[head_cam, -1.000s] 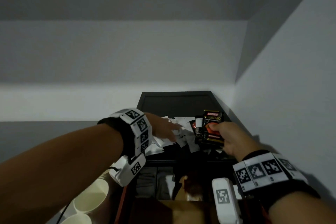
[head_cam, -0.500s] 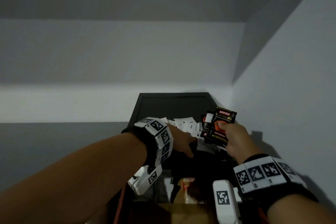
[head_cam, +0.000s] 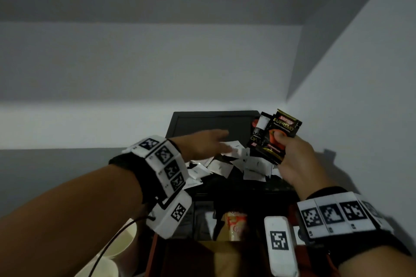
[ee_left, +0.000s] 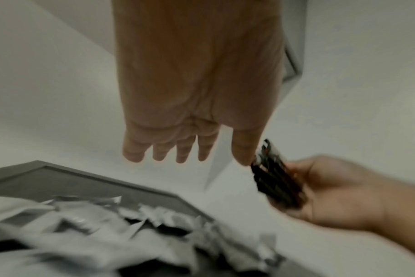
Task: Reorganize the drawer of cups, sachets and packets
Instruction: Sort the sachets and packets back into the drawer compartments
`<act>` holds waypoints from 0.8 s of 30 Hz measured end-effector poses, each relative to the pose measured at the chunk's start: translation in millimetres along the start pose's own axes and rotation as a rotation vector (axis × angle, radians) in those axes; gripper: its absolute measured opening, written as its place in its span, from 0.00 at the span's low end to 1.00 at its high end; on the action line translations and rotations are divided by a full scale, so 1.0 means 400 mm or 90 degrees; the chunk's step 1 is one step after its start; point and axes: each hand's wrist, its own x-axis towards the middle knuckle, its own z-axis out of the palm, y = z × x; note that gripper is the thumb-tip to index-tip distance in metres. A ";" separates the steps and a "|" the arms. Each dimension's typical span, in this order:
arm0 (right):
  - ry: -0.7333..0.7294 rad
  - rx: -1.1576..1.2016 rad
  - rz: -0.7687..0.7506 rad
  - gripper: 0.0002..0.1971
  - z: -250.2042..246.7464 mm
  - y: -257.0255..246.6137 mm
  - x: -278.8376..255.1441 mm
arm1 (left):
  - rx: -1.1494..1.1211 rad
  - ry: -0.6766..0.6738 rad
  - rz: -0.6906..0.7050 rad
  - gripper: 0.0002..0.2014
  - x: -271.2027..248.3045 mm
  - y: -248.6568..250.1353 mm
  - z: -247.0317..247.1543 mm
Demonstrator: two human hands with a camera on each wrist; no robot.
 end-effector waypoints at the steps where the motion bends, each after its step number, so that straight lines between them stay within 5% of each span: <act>1: -0.024 0.014 0.010 0.05 0.009 -0.004 -0.025 | -0.088 0.023 0.013 0.29 -0.024 0.017 -0.008; 5: -0.139 0.057 0.031 0.09 0.031 0.009 -0.125 | -0.466 0.019 0.031 0.17 -0.123 0.059 0.016; 10: -0.226 0.056 0.045 0.13 0.027 0.067 -0.235 | -0.658 -0.013 0.031 0.15 -0.218 0.058 0.121; 14: -0.206 -0.117 -0.019 0.10 0.017 0.103 -0.292 | -0.839 -0.016 -0.005 0.10 -0.262 0.051 0.189; 18: -0.166 -0.356 -0.124 0.10 0.000 0.124 -0.312 | -0.939 0.020 -0.043 0.11 -0.285 0.040 0.223; 24: -0.201 -0.244 -0.059 0.07 -0.035 0.135 -0.338 | -0.990 0.016 -0.025 0.08 -0.314 0.015 0.266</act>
